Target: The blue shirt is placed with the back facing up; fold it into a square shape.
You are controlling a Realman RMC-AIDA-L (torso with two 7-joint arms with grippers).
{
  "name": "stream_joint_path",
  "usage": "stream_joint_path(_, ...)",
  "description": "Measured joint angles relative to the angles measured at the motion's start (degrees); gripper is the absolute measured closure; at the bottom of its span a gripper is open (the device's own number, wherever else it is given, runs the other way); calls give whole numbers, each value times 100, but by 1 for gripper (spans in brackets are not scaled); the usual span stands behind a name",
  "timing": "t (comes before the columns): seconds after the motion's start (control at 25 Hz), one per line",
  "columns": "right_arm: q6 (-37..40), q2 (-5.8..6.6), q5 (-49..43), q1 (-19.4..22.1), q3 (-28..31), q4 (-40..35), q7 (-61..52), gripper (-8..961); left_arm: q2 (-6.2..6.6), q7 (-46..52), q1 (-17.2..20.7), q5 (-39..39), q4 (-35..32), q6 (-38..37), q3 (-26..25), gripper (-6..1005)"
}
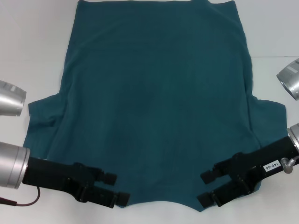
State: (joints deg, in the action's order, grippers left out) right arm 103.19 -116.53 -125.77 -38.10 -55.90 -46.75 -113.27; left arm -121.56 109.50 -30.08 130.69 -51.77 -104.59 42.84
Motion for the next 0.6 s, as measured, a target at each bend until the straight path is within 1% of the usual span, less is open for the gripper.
stream_joint_path(0.6, 9, 6, 0, 30, 5, 0, -11, 57, 0, 8, 11, 0, 0, 0, -4, 71)
